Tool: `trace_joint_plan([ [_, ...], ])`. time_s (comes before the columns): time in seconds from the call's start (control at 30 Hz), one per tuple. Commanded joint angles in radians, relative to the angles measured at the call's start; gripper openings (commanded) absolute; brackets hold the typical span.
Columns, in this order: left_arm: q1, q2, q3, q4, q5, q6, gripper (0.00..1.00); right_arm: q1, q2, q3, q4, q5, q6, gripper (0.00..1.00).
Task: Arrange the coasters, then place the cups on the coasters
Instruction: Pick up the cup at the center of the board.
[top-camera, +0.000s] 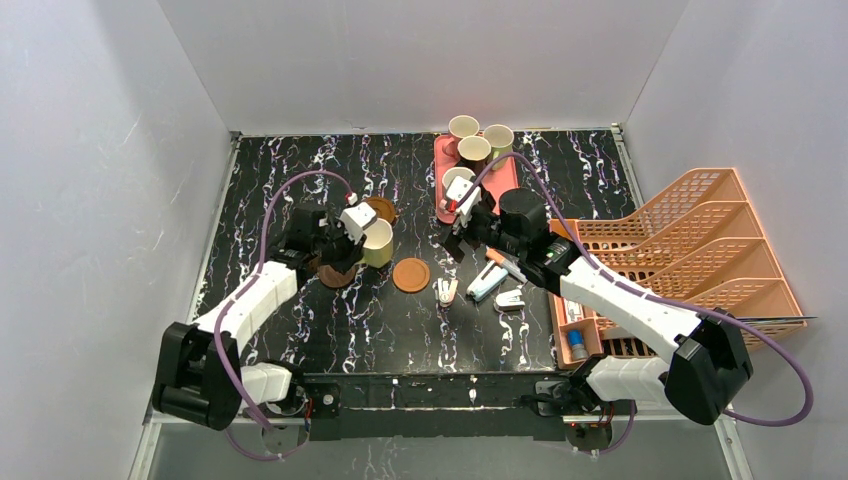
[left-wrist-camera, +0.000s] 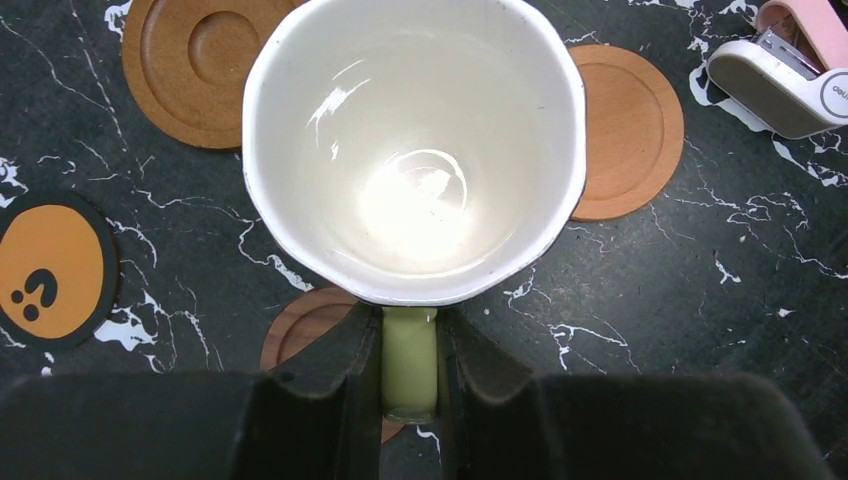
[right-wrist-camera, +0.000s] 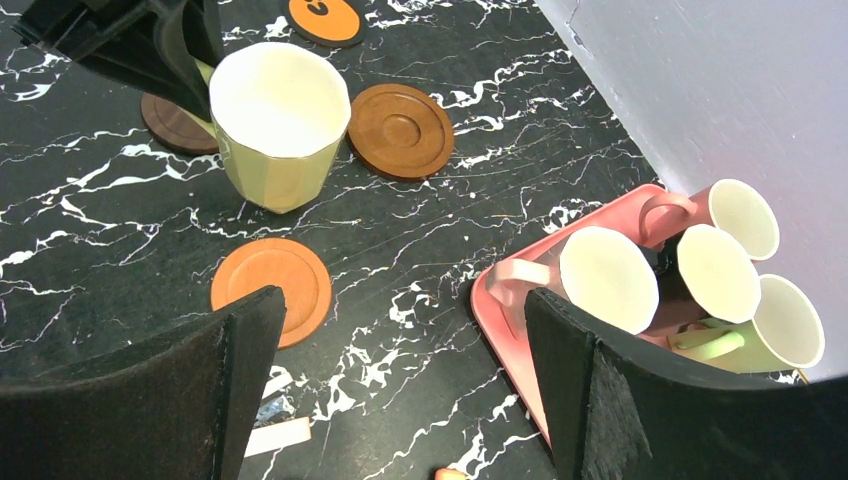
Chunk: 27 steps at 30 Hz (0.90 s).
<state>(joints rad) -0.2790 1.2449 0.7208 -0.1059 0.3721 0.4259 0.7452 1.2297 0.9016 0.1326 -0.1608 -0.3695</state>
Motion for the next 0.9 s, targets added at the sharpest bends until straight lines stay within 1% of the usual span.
trace_joint_plan([
  [0.0, -0.002, -0.085, -0.009, 0.079, 0.005, -0.01, 0.0, -0.007, -0.03, 0.0, 0.047, -0.012, -0.001, 0.98],
  [0.2, 0.008, -0.143, -0.041, 0.101, -0.023, -0.026, 0.0, -0.008, -0.035, 0.0, 0.048, -0.014, 0.0, 0.98],
  [0.27, 0.015, -0.169, -0.058, 0.157, -0.041, -0.044, 0.0, -0.008, -0.036, 0.0, 0.048, -0.014, 0.0, 0.98],
  [0.57, 0.055, -0.208, -0.095, 0.231, -0.088, -0.094, 0.0, -0.009, -0.039, 0.0, 0.048, -0.016, 0.0, 0.98],
  [0.87, 0.079, -0.256, -0.159, 0.358, -0.173, -0.146, 0.0, -0.009, -0.045, -0.003, 0.048, -0.019, 0.0, 0.98],
])
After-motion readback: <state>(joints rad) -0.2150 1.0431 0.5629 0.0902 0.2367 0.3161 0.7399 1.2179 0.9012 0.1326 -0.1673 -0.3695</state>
